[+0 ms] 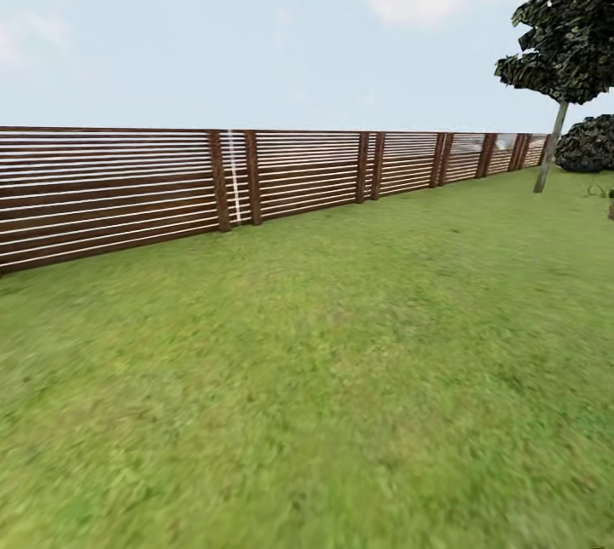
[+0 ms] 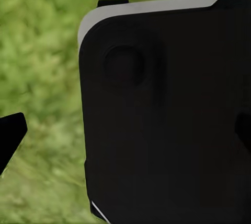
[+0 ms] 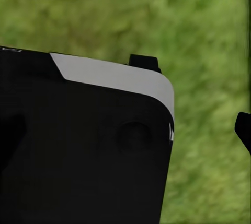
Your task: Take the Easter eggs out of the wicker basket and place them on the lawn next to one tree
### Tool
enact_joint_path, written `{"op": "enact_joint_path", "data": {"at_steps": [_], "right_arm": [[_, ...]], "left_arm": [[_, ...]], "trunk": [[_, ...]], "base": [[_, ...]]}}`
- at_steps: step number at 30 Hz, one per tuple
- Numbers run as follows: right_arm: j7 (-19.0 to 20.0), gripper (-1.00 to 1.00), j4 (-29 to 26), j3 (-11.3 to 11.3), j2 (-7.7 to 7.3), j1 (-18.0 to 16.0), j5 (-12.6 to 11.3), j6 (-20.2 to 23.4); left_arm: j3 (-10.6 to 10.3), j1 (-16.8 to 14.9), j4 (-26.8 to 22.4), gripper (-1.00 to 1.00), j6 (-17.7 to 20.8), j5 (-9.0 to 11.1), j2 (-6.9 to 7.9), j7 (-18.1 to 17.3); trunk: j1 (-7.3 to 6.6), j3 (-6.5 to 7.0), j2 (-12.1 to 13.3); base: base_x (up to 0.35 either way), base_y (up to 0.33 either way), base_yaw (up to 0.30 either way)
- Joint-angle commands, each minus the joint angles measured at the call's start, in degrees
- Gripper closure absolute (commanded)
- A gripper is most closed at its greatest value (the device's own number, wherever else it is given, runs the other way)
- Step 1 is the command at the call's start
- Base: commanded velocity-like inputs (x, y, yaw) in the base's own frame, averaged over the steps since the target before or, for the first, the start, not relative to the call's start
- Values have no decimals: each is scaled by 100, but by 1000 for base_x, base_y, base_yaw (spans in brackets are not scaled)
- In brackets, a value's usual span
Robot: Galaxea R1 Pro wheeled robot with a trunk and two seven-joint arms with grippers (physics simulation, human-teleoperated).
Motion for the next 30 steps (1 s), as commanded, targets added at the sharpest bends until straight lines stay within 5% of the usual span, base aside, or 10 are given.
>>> {"op": "enact_joint_path", "data": {"at_steps": [1, 30], "right_arm": [[1, -100, 6, 12, 2, -5, 53, -14], [2, -100, 6, 14, 1, -5, 62, -14]], "left_arm": [[0, 4, -12, -100, -5, -9, 2, -13], [2, 4, -12, -100, 3, 5, -1, -13]], "trunk": [[4, -2, -2], [4, 76, -2]], "base": [[340, 0, -286], [341, 0, -286]]}}
